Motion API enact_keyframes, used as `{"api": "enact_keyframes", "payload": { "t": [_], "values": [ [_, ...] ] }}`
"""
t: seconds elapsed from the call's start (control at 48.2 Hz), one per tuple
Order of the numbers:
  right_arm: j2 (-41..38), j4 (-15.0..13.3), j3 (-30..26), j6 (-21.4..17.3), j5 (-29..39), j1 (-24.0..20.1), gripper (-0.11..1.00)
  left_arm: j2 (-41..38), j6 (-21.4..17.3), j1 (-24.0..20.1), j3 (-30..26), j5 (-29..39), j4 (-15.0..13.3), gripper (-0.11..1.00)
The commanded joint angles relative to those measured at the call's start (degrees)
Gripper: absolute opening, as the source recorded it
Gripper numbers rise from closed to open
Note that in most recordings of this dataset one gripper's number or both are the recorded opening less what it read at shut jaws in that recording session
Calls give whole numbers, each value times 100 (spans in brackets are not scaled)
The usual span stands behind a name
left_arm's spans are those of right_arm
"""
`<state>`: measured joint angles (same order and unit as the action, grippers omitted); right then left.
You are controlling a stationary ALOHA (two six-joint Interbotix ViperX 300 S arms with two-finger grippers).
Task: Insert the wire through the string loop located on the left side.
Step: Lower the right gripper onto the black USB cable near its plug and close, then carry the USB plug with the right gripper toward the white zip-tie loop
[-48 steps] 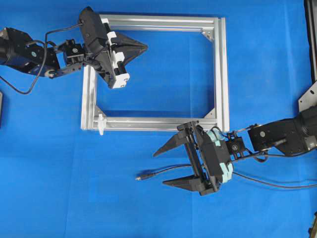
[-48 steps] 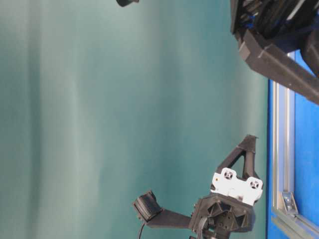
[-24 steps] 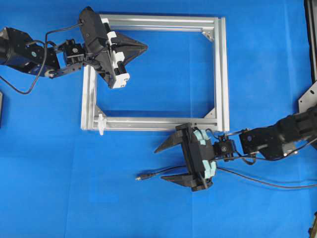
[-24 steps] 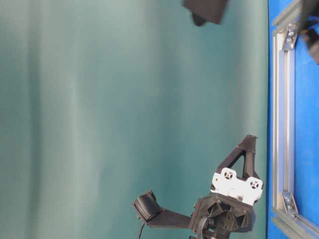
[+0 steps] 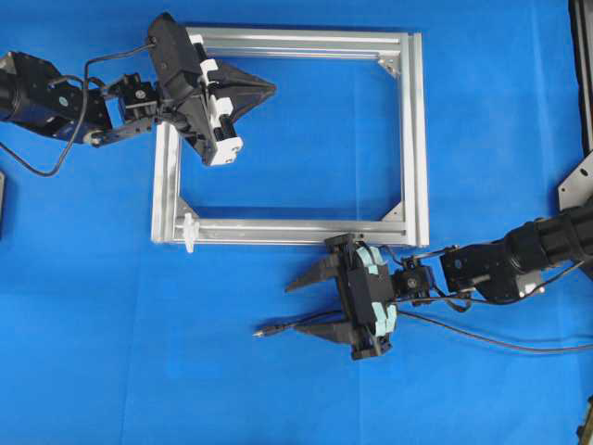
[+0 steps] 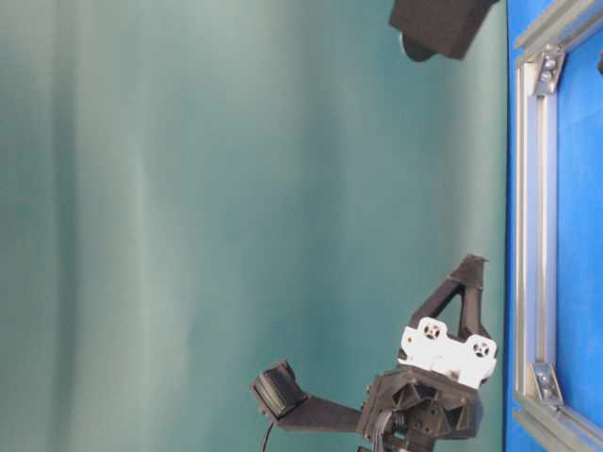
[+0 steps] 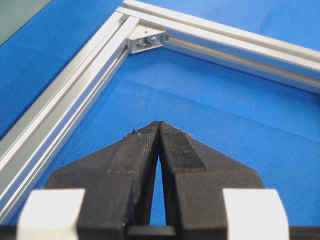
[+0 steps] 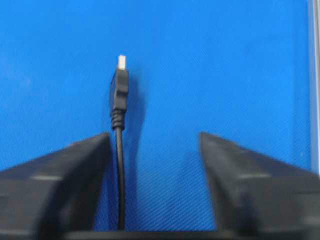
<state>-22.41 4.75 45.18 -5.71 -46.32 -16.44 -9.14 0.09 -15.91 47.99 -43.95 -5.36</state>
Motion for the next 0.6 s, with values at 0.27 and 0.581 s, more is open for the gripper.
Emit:
{"api": "enact_keyframes", "payload": {
  "t": [0.27,0.581],
  "values": [
    [281,-35,88,0,-44,-53,-1,193,-9,18,-44,-9,18,0],
    [369,-62,62,0,-9,-62,-1,193,0,18,-44,-9,9,0]
  ]
}}
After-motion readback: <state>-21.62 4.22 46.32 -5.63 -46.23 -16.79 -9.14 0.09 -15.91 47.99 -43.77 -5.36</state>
